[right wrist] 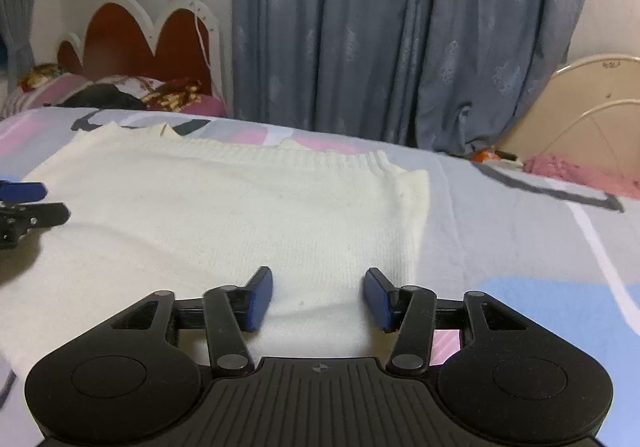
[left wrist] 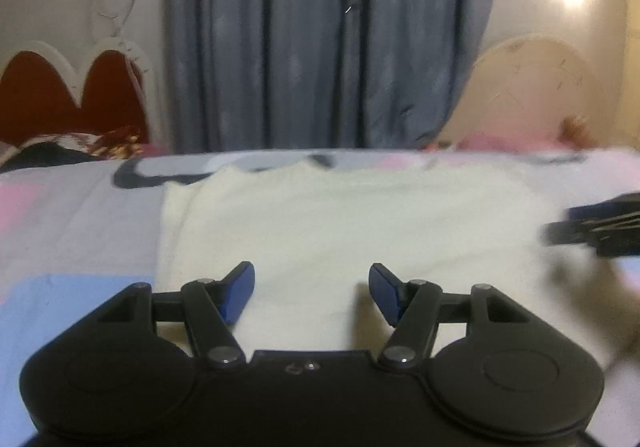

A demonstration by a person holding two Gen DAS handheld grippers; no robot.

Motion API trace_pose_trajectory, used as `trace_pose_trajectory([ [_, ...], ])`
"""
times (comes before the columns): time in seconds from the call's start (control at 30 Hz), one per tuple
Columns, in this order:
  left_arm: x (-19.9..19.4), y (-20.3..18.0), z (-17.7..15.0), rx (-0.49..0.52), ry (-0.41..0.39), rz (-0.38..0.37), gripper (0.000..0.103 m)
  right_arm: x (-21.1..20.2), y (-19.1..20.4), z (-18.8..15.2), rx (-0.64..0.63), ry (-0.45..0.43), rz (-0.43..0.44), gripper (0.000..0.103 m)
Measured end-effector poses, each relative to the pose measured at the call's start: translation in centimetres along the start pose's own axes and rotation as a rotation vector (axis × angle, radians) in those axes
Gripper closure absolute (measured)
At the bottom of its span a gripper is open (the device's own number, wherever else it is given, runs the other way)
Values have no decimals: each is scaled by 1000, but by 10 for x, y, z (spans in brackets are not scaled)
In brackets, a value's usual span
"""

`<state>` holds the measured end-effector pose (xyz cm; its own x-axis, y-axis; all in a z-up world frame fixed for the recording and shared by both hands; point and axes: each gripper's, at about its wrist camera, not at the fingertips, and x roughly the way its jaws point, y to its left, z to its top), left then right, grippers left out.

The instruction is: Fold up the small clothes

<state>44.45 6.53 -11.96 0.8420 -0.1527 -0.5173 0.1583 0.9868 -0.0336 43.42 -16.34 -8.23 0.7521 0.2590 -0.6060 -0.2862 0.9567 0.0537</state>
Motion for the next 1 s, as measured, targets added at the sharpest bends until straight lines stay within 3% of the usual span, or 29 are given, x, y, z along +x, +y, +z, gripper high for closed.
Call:
trace_pose_trajectory([
  [0.07,-6,-15,-7,6,20,-23,41,-18,18,0,3,-29,60,53],
  [0.17,-8,-37,-31,48,69,-12,41,-25,46,-19,-12,24,114,53],
  [0.23,-19,-41,-37,54,63,12,41,-24,60,-40,-62,59,76,53],
  [0.37,-35,-40,-41,42,60,18,41,-48,69,-56,-93,21,33,53],
  [0.47,-33,-49,-43,58,65,4,42,-57,86,-56,-103,7,82,53],
  [0.57,-36,-51,-47,91,92,24,38,-49,99,-65,-143,30,77,53],
  [0.7,-56,-18,-59,58,110,69,37,-59,60,-78,-77,50,16,53],
  [0.8,-65,-3,-61,20,111,57,37,-74,32,-91,-26,61,-11,53],
  [0.93,-64,-6,-48,-27,93,79,40,-75,43,-78,-50,65,-30,54],
  [1.0,-60,-4,-47,-32,99,82,40,-82,43,-72,-17,26,-31,71],
])
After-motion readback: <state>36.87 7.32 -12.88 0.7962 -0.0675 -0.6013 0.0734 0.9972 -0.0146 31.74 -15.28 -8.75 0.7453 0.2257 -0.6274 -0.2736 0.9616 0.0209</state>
